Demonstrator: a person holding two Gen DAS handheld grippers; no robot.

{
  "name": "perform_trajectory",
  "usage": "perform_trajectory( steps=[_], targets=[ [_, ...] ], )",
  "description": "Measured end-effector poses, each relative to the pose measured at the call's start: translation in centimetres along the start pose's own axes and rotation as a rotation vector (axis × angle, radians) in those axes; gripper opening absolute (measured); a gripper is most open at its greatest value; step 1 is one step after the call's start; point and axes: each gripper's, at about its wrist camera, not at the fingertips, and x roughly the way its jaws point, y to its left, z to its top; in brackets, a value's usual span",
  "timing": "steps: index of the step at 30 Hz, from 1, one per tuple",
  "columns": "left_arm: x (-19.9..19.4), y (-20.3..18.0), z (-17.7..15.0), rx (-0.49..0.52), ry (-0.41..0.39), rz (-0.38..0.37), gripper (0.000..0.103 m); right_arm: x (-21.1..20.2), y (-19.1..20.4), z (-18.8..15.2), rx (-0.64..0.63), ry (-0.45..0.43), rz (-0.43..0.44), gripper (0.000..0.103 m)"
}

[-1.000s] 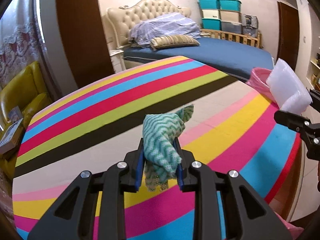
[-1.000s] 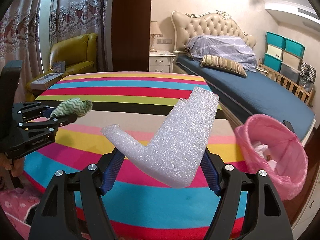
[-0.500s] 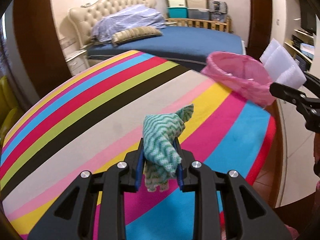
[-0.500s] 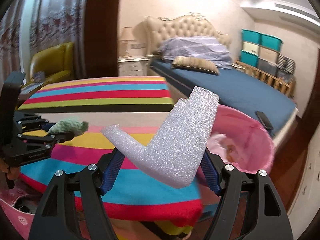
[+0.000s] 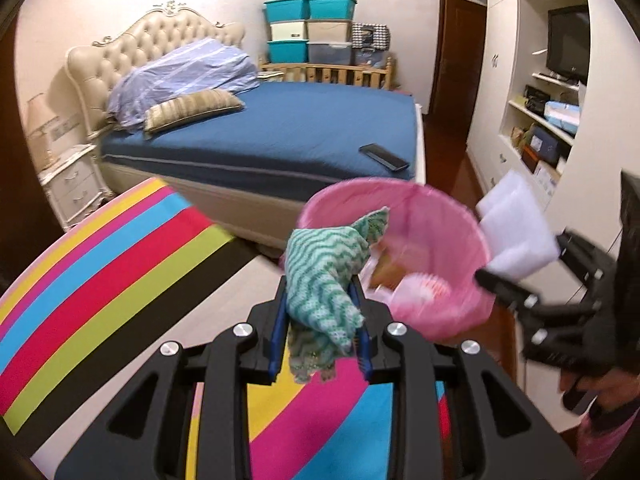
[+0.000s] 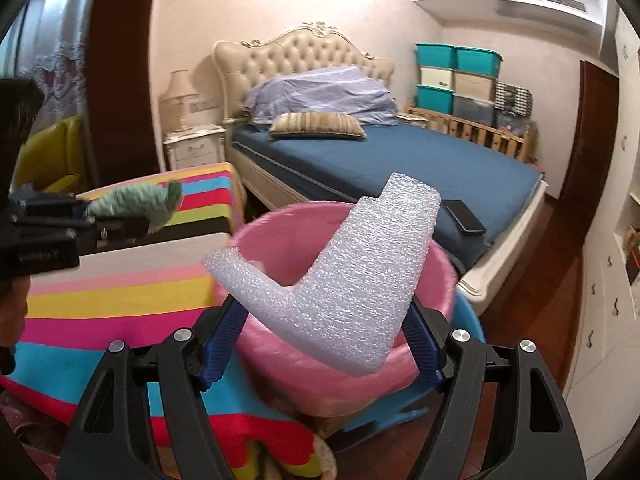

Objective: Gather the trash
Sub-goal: 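Carry the foam piece and cloth over the pink bin and open both grippers, then move both open grippers back from the bin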

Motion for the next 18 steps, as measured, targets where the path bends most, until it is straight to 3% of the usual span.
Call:
perform_trajectory(
  steps=[10, 12, 13, 14, 16, 18],
  targets=[
    [6.1, -1.5, 5.2, -0.019, 0.004, -0.071, 0.03, 4.4, -2.0, 1.6, -0.061, 0.014, 0.011, 0.072],
    [6.9, -1.1, 6.0, -0.034, -0.007, -0.108, 0.034, 5.4, -2.2, 1.8, -0.083, 0.008, 0.049, 0.078],
    [7.2, -1.0, 6.4, -0.036, -0.018, -0.131, 0.043, 5.6, -2.4, 1.7, -0.091, 0.005, 0.057, 0.085],
    [7.4, -1.1, 6.7, -0.032, -0.034, -0.139, 0.064, 5.8, -2.6, 1.7, -0.097, 0.004, 0.058, 0.085],
    [7.0, -1.0, 6.8, -0.036, -0.078, -0.097, 0.08, 6.0, -3.1, 1.5, -0.092, 0.009, 0.043, 0.085],
    [6.6, -0.9, 6.7, -0.029, -0.101, -0.088, 0.081, 5.5, -3.6, 1.2, -0.079, 0.005, 0.031, 0.085]
  ],
)
